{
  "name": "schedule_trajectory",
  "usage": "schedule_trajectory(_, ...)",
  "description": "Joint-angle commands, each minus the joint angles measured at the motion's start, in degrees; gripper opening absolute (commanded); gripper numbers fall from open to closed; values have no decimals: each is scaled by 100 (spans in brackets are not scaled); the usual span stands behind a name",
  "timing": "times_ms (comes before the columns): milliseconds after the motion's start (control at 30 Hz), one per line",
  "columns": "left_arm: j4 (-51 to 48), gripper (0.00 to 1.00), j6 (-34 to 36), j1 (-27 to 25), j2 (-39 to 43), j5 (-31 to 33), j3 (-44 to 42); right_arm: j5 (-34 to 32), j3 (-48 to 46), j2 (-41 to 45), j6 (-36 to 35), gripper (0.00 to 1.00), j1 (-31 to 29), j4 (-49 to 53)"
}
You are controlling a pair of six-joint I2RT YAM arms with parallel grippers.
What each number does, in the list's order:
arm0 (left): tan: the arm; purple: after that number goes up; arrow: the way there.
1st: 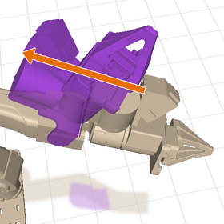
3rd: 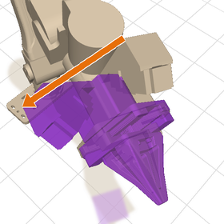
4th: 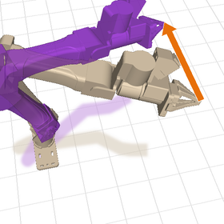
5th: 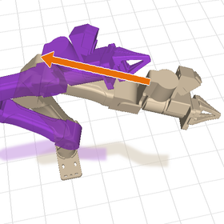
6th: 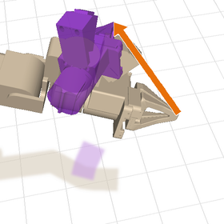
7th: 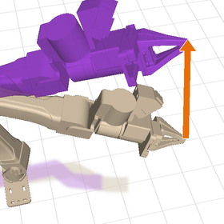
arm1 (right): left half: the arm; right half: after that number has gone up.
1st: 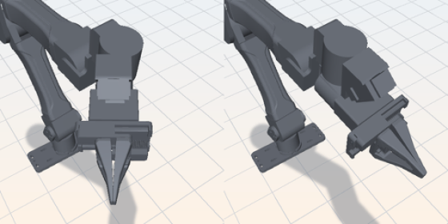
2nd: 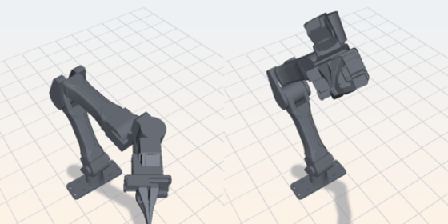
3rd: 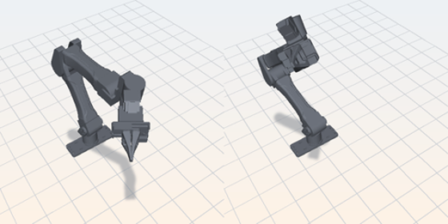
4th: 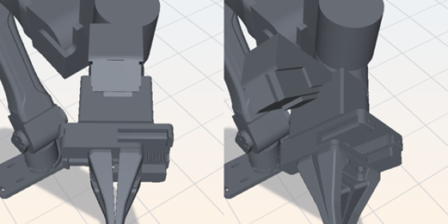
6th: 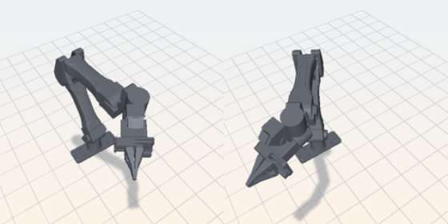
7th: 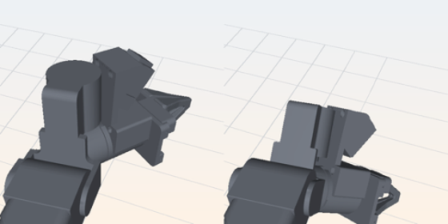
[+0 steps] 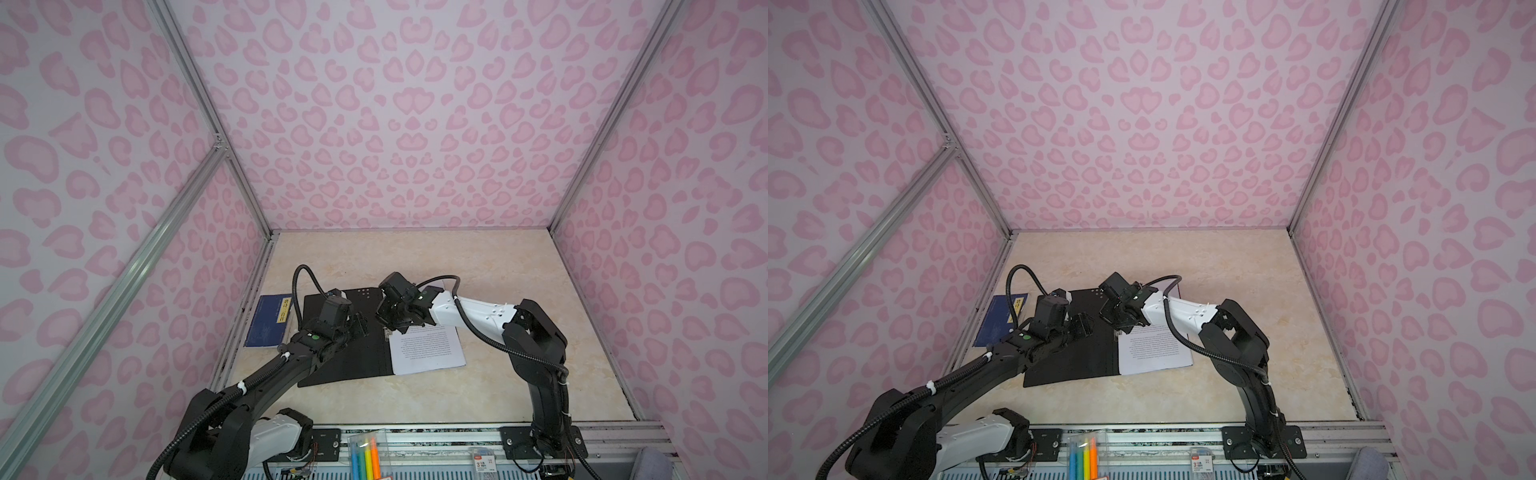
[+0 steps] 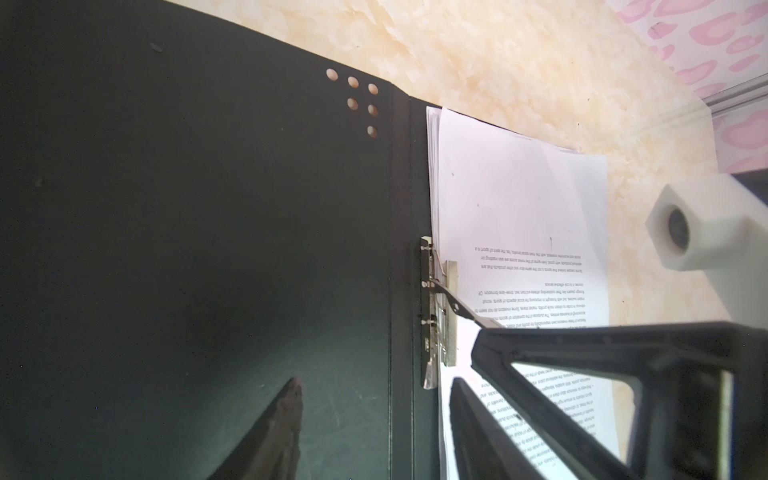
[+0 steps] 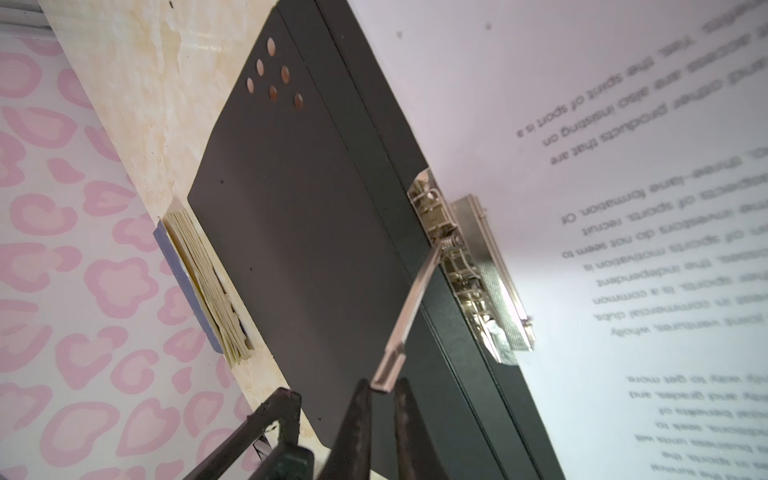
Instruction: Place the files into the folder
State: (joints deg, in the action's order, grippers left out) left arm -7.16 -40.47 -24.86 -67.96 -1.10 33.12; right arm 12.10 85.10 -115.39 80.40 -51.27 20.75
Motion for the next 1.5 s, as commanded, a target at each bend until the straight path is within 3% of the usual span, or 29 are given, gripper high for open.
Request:
schedule_trajectory(0,133,58,30,12,29,-24,-23,47,-144,-62,14,15,-6,-13)
schedule_trajectory(167,163,58,21,9,20,-64,-31,103,-158,-58,-25,21,20,-107)
schedule_trajectory(1000,251,58,23,12,-33,-177,-64,337,-188,-44,-100,26,169,-403)
schedule_trajectory(1467,288,58,26,13,-107,-219,-60,403,-353,45,-32,21,196,-496)
